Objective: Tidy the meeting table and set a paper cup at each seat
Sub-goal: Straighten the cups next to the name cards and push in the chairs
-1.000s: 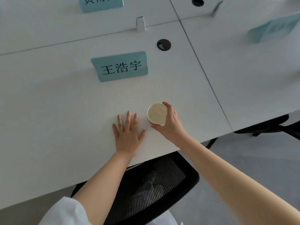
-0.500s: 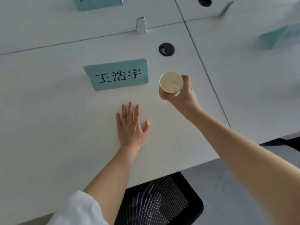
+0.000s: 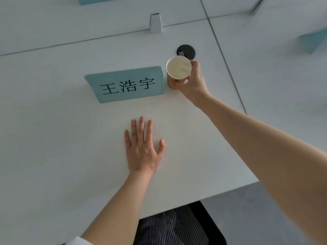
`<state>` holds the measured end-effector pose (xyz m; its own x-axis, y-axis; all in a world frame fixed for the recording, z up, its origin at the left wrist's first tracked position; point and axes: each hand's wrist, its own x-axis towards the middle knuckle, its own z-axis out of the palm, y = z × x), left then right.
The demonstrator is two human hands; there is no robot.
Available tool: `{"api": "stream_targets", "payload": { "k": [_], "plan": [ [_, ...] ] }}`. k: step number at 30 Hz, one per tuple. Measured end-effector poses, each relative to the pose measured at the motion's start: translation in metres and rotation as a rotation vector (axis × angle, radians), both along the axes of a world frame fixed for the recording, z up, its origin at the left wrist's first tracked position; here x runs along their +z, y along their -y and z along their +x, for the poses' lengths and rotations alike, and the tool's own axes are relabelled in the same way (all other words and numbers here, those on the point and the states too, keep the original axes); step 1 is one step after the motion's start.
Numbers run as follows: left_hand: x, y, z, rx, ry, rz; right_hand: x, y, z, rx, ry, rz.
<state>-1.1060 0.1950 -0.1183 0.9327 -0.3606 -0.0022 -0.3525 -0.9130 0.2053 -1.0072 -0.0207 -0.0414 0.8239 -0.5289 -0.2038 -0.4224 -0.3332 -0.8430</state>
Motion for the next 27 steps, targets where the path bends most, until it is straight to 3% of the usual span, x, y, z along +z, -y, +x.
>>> {"api": "stream_targets", "payload": {
  "k": [5,9,15,19,21,27],
  "plan": [
    [0.001,0.0,0.0,-0.003,0.004,-0.004,0.0,0.001,0.0,0.083,-0.015,0.009],
    [0.004,0.001,-0.001,-0.008,-0.019,0.016,-0.005,0.007,-0.024,0.11,-0.184,-0.069],
    [0.007,0.002,-0.001,-0.019,-0.067,0.078,-0.006,0.002,-0.122,0.023,-0.267,-0.076],
    [0.02,0.015,-0.002,-0.013,-0.21,0.164,0.006,0.006,-0.196,-0.074,-0.292,-0.033],
    [0.034,0.029,-0.008,0.045,-0.259,0.082,0.013,0.013,-0.231,-0.134,-0.313,0.024],
    [0.062,0.091,-0.087,-0.041,-0.219,-0.144,0.03,0.052,-0.335,-0.307,-0.34,0.121]
  ]
}}
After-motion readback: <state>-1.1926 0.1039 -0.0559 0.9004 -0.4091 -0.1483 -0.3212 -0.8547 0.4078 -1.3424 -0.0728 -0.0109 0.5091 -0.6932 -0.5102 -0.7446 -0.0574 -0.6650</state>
